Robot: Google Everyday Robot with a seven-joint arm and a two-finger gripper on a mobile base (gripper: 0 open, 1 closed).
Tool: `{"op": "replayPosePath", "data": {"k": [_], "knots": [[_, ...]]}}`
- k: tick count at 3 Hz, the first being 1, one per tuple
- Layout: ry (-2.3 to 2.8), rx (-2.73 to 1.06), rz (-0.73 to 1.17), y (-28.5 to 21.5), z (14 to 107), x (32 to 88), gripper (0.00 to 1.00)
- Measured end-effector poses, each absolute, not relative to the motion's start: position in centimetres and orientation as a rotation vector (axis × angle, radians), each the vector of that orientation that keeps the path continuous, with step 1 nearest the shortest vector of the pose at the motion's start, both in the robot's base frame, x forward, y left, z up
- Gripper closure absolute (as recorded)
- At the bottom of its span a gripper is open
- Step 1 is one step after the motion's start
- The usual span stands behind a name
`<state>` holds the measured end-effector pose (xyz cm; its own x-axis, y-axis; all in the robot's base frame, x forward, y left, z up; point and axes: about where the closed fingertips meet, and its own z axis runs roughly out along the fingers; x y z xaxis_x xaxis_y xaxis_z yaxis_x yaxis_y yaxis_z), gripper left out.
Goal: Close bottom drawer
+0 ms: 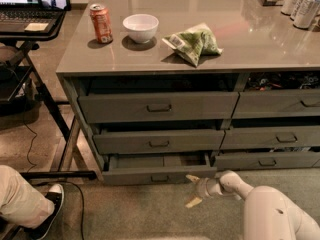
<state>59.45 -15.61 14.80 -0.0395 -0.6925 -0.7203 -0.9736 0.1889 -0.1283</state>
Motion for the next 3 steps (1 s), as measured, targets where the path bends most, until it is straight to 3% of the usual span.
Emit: {"op": "replayPosePath", "data": {"k": [2, 3], "knots": [[1.809, -1.503, 0.408, -17.3, 15.0, 64.5, 0.65], [1.805, -1.49, 0.343, -17.5, 15.7, 66.6, 0.6]]}}
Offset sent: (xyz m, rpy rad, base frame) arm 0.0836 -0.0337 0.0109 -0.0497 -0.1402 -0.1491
